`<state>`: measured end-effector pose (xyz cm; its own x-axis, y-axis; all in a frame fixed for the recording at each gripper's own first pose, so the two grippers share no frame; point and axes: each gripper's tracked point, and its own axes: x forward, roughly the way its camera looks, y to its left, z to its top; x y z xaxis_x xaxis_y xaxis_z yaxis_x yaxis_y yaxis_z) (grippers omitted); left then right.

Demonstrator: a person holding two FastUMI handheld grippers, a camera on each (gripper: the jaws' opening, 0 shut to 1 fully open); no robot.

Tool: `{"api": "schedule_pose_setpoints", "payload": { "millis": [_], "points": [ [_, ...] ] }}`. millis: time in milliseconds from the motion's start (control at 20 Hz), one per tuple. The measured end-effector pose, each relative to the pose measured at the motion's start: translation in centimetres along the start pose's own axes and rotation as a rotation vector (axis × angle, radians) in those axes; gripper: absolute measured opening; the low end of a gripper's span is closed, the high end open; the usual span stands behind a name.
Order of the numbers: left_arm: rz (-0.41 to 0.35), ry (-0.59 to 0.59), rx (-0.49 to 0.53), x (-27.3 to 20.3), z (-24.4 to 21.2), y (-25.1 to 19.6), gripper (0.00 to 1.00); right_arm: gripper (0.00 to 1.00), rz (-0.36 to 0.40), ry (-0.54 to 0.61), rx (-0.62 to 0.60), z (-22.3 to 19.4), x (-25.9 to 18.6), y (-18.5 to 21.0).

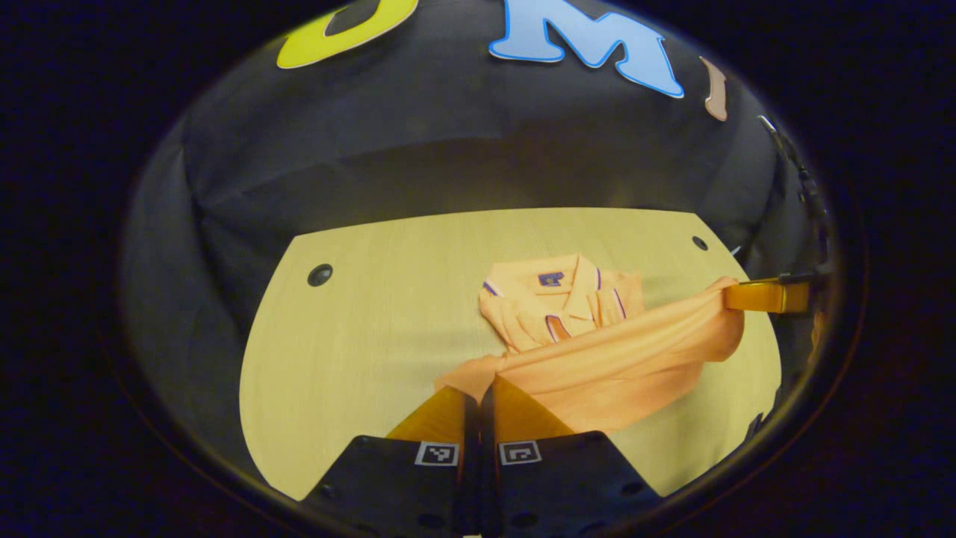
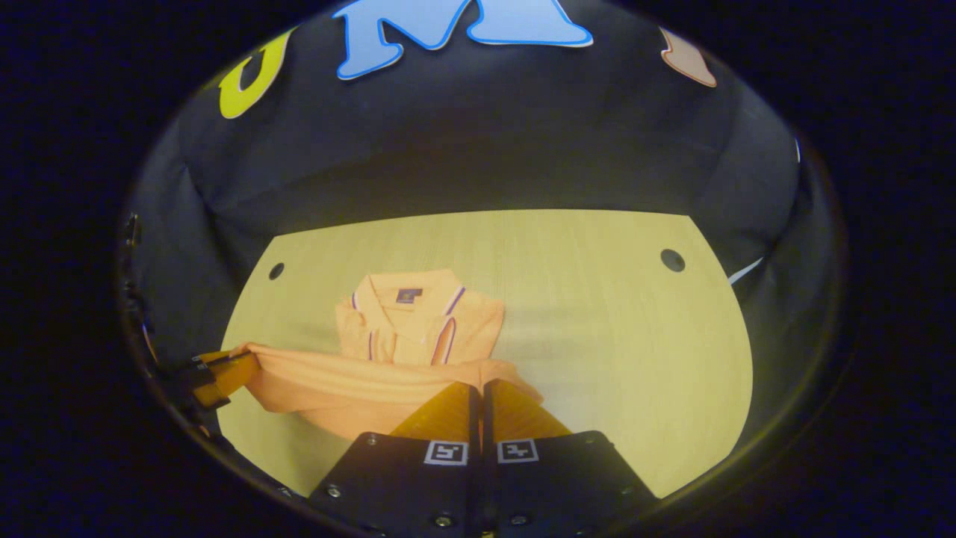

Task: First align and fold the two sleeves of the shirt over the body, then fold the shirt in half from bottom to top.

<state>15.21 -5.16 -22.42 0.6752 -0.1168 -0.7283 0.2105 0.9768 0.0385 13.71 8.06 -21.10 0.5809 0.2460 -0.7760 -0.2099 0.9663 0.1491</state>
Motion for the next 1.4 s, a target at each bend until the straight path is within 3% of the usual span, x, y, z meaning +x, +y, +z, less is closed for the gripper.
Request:
{"api": "schedule_pose_setpoints", "payload": {
  "millis": [300,350,400,650,900,1400],
  "points": [
    [0.013,-0.053,-0.039,4.8,4.8,0.7,0.06,0.00,-0.014,-0.053,0.054,4.6,4.8,-0.6],
    [0.016,-0.067,-0.046,5.6,5.6,0.8,0.06,0.04,-0.016,-0.063,0.062,5.1,5.4,-0.7],
    [0.018,-0.081,-0.055,6.5,6.4,0.9,0.06,0.00,-0.018,-0.079,0.073,5.9,6.2,-0.7],
    [0.039,-0.131,-0.073,11.4,9.2,1.4,0.05,0.00,-0.034,-0.134,0.095,8.9,10.7,-1.2],
    [0.060,-0.137,-0.106,16.6,9.5,2.3,0.05,0.00,-0.040,-0.140,0.091,10.0,15.5,-1.4],
    [0.093,-0.067,-0.126,22.9,6.4,3.9,0.06,0.00,-0.063,-0.066,0.046,7.4,17.2,-2.2]
  ]
}}
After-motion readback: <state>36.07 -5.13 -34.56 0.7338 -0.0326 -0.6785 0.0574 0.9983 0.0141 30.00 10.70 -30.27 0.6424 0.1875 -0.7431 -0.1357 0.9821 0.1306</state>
